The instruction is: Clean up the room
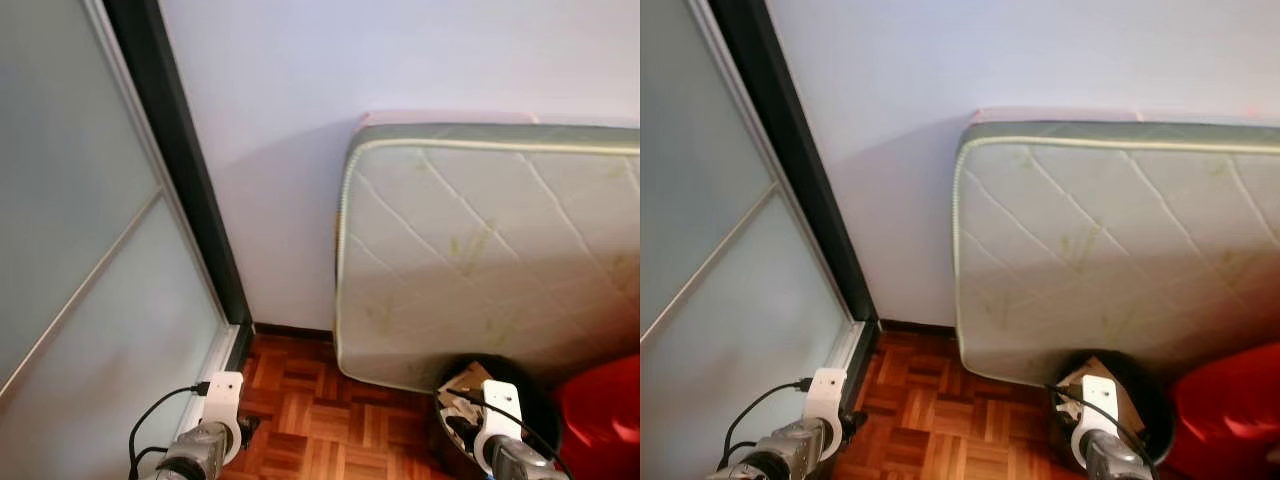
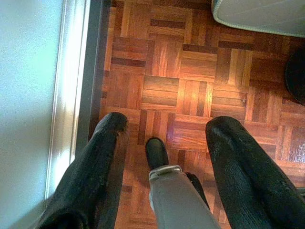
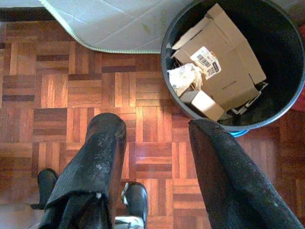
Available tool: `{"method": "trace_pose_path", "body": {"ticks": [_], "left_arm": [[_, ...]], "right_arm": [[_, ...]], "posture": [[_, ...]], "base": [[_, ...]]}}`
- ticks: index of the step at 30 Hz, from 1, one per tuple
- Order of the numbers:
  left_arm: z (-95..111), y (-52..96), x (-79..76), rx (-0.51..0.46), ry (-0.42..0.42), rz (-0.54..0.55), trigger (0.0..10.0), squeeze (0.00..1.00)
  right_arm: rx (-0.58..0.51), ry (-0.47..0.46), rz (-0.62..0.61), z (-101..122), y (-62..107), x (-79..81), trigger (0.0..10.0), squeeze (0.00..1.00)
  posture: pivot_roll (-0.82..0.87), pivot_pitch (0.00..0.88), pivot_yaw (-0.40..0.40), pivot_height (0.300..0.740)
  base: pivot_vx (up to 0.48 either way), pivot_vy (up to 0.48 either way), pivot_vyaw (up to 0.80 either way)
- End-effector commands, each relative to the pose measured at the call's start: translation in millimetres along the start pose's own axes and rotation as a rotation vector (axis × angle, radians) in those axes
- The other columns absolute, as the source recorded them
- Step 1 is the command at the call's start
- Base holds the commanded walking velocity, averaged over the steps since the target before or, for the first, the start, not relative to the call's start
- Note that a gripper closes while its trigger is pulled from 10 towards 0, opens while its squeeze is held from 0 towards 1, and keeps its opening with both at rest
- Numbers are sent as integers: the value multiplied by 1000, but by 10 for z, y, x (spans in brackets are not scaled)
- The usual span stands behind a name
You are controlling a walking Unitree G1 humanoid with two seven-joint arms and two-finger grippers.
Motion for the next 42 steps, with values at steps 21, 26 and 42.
{"method": "trace_pose_path", "body": {"ticks": [21,26,42], "left_arm": [[-17,5,70,8,-8,48,10000,0],[-28,7,73,8,-16,46,10000,0],[-32,7,75,10,-17,45,10000,0]], "right_arm": [[7,27,1,27,-2,6,10000,0],[8,28,1,13,-2,8,10000,0],[9,30,3,10,-3,14,10000,0]], "posture": [[-81,0,2,740],[-83,0,5,740],[-83,0,5,740]], "base": [[0,-69,-788],[0,-209,-788],[0,-16,-788]]}}
Point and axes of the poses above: a point about 5 cm out from each wrist's last joint towards the gripper, its own y axis pointing back from the gripper into the wrist, its own z axis along the axis of the wrist's last joint, x = y × z, the point moved 3 cm from there along -y, pointing out of the wrist towards the gripper, and after that the axes turned 5 degrees about -y, right-handed, at the moved point
